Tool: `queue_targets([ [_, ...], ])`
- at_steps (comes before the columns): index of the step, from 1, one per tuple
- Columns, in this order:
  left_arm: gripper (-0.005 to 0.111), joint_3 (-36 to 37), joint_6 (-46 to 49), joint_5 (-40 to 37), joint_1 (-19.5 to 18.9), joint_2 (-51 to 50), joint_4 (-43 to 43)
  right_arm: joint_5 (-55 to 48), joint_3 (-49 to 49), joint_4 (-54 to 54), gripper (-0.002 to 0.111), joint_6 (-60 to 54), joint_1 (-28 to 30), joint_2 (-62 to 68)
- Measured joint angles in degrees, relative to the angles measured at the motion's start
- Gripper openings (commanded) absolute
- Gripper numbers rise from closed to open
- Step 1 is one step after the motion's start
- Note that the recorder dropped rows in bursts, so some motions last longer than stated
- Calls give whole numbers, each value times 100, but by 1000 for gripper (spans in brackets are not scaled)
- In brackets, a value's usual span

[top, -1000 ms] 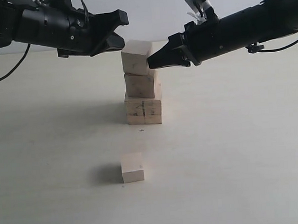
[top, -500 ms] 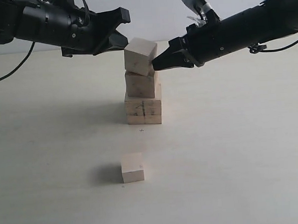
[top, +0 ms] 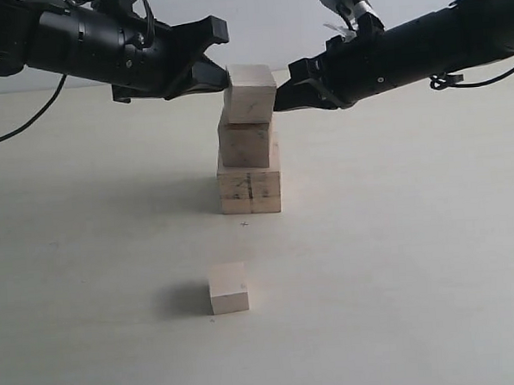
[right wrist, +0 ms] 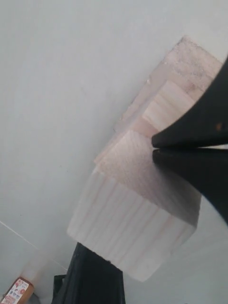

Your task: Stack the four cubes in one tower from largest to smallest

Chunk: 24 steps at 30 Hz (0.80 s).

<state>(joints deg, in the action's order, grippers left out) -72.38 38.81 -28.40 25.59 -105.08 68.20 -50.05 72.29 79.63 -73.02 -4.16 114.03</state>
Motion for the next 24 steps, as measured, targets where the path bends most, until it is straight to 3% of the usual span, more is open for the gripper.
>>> queue_targets([
  [24,0,0,-137,233,10,0,0,-332,0,-226,0,446,0,7],
])
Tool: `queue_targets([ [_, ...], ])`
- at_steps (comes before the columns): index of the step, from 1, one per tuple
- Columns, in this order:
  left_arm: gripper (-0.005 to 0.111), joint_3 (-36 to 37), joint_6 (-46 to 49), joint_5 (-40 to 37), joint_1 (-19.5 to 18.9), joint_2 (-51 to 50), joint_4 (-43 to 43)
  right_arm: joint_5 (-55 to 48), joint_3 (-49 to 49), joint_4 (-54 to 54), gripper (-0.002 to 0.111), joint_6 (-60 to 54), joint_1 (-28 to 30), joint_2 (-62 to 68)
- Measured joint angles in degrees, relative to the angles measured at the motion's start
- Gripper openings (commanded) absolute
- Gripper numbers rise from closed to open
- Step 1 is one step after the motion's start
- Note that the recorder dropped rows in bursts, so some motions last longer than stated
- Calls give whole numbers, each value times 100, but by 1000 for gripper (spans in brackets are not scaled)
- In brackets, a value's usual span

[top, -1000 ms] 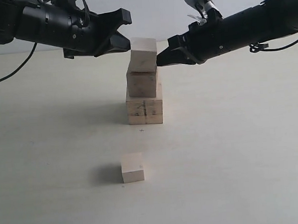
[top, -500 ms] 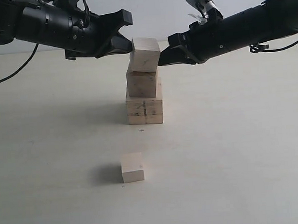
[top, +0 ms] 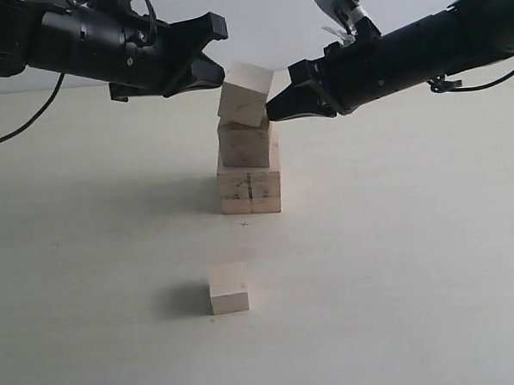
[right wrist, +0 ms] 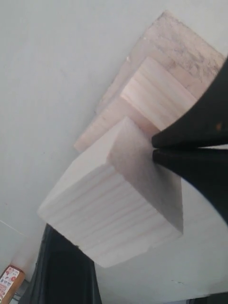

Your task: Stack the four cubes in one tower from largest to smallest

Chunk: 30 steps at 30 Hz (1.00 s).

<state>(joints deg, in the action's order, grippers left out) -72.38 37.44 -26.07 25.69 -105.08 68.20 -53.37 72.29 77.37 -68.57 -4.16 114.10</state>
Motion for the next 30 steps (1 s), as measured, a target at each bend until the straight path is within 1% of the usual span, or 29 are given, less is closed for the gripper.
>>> queue_targets([
  [10,0,0,-14,-23,0,0,-61,-11,0,58,0,3,0,5],
  [17,0,0,-125,-83,0,0,-497,211,0,168,0,-9,0,-100],
  [21,0,0,-146,-144,0,0,-548,350,0,169,0,-9,0,-360],
  [26,0,0,-158,-170,11,0,-570,390,0,-151,0,213,0,-526],
  [30,0,0,-168,-170,11,0,-578,483,0,-601,0,670,0,-526],
])
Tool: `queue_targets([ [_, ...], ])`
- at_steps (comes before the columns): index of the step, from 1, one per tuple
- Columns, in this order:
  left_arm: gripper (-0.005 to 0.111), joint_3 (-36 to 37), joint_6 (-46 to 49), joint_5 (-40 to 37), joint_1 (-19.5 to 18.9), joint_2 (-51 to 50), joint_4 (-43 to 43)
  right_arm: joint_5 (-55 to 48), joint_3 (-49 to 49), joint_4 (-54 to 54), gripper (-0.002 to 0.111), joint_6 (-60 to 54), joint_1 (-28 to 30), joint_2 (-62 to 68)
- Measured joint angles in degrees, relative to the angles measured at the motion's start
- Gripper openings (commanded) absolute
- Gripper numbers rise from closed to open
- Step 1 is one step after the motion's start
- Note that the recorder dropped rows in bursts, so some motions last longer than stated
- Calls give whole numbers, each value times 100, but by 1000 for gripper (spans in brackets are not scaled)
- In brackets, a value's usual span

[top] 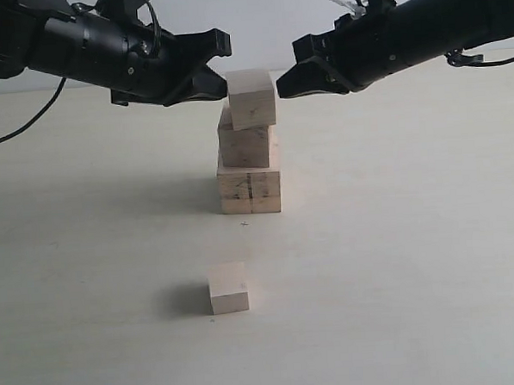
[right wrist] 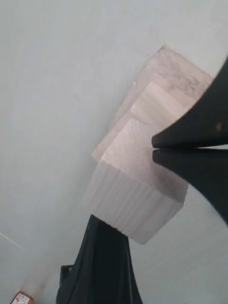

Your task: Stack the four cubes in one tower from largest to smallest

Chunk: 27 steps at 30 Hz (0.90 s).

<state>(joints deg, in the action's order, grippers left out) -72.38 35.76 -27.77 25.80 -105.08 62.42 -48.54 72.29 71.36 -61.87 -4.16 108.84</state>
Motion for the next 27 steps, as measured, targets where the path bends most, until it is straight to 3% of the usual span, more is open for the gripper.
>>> queue_targets([
  [14,0,0,0,731,0,50,8,-240,0,-421,0,381,0,0],
  [27,0,0,0,468,0,84,-3,-354,0,-282,0,370,-153,11],
])
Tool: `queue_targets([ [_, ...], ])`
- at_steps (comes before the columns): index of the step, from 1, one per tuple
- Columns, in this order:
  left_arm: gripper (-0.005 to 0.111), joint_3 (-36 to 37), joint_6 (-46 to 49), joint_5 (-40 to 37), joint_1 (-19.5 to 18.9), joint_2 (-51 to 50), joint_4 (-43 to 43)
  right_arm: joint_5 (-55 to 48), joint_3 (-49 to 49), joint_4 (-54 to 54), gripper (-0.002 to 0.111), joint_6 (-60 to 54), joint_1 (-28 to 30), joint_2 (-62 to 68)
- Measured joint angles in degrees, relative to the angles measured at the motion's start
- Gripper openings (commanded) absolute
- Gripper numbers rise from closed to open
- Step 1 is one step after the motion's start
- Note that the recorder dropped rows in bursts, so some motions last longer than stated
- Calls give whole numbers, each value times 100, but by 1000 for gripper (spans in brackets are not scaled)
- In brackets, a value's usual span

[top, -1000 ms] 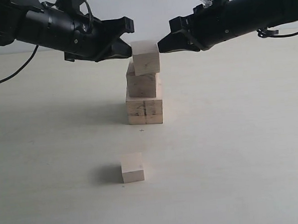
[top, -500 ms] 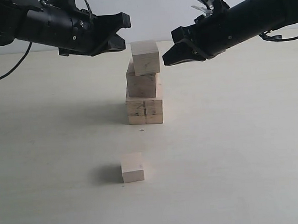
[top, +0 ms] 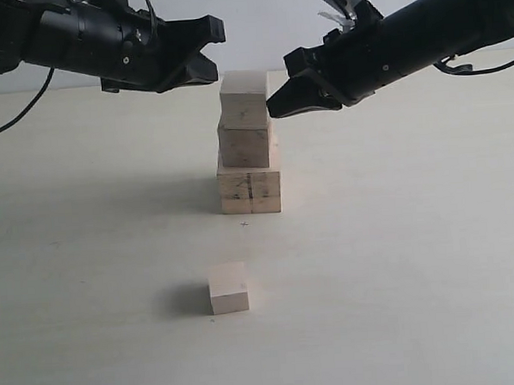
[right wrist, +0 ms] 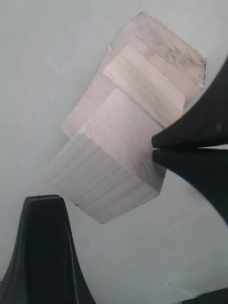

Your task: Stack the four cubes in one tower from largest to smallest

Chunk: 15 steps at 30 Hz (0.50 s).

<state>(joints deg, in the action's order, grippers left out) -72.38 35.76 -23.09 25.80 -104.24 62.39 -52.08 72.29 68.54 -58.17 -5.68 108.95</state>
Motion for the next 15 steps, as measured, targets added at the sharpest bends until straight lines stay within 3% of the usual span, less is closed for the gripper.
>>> queue_targets([
  [15,0,0,0,-138,0,0,0,148,0,90,0,0,-24,0],
])
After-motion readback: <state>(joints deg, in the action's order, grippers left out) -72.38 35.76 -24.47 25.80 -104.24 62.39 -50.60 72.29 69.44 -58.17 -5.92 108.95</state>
